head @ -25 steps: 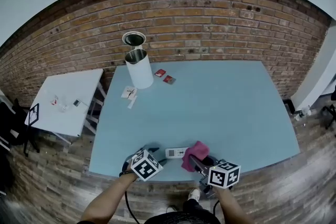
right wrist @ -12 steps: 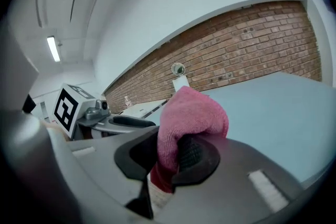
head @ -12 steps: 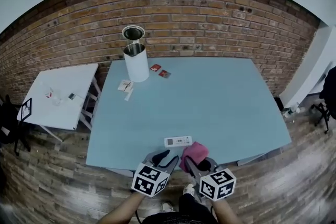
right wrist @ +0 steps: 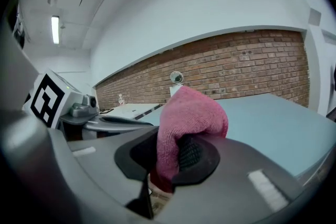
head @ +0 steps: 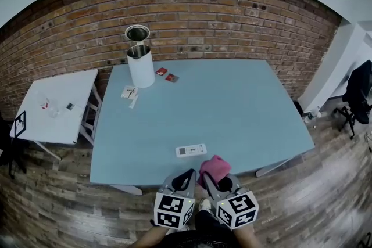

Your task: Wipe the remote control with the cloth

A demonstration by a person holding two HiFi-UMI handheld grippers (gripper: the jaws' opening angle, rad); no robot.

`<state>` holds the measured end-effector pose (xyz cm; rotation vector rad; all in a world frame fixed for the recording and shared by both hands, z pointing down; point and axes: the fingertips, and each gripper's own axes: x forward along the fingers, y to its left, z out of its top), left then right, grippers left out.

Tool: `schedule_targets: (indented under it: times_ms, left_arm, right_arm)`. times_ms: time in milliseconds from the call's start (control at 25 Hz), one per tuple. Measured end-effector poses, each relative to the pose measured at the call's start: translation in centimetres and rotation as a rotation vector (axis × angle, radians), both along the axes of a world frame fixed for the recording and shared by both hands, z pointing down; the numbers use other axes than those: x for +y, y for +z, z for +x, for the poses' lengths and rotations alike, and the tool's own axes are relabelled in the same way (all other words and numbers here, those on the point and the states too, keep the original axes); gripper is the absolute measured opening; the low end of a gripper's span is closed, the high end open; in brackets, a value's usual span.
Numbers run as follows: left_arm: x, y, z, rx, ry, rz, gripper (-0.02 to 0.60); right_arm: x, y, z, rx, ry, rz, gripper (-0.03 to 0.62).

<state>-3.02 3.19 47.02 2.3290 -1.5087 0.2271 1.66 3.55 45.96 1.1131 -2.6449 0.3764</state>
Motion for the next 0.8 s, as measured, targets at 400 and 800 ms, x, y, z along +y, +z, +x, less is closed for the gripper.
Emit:
schedule_targets:
  times_ms: [400, 800]
  left_arm:
    - [1.0, -0.3, 0.6, -0.019, -0.01, 0.028, -0.011]
    - [1.5, 0.0, 1.6, -0.033, 0.003, 0.025, -0.011]
  right_arm:
    - [0.7, 0.2, 1.0, 0.029, 0.049, 0.011, 0.061]
    - [1.1, 0.2, 0.9, 0.043, 0.037, 0.025, 0.061]
